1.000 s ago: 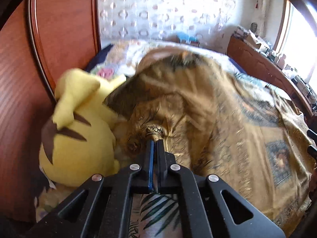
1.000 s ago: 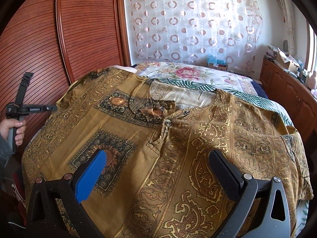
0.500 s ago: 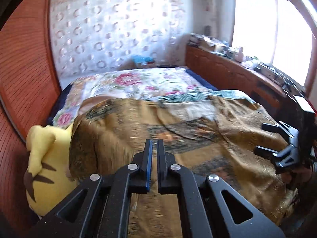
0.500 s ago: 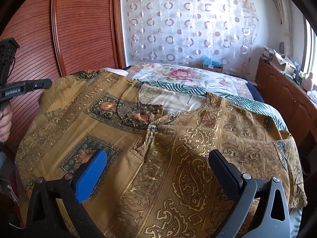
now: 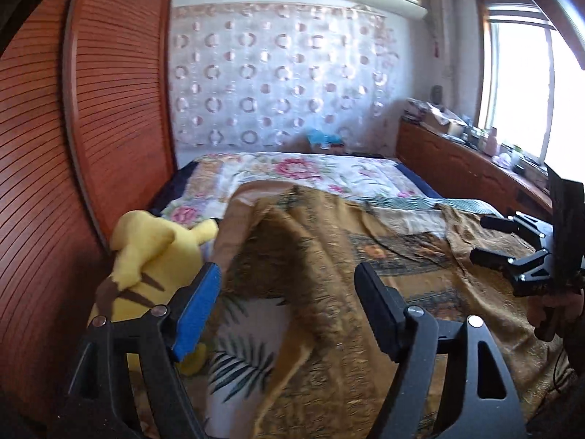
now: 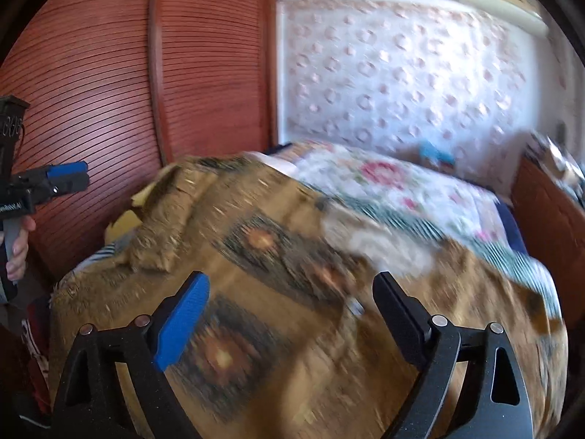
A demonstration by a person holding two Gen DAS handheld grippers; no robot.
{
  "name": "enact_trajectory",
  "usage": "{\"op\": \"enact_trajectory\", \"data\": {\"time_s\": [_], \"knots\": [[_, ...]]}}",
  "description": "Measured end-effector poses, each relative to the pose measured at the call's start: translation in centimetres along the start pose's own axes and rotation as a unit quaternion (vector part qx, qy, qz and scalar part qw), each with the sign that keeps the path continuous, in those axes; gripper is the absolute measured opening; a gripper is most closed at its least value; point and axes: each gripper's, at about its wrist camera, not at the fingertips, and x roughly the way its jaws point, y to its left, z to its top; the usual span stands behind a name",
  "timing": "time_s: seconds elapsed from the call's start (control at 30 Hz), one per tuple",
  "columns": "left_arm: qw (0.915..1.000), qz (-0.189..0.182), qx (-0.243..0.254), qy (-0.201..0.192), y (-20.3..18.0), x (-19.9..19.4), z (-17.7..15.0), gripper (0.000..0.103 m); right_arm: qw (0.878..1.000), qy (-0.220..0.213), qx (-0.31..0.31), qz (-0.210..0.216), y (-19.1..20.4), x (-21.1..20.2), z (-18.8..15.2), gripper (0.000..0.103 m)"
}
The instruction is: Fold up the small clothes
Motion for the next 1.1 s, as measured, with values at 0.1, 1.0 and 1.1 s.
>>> {"op": "enact_trajectory", "data": {"time_s": [0.1, 1.0, 1.1], "knots": [[0.9996, 0.019, -0.019, -0.006, 1.5, -0.2, -0.9, 0.076, 0.999, -0.008, -0.031, 0.019, 2.0, 2.4, 1.9, 0.083], [0.9991, 0.018, -0.038, 0.01, 2.3, 0.1, -3.1, 0.076, 0.993, 0.049, -0.006, 0.106, 4.4, 14.7, 8.2, 0.004], [0.9994, 0.012, -0.032, 0.01, 1.3, 0.2, -2.8, 0.076, 0.995, 0.077, 0.0, 0.065, 2.4, 14.9, 7.0, 0.021]]}}
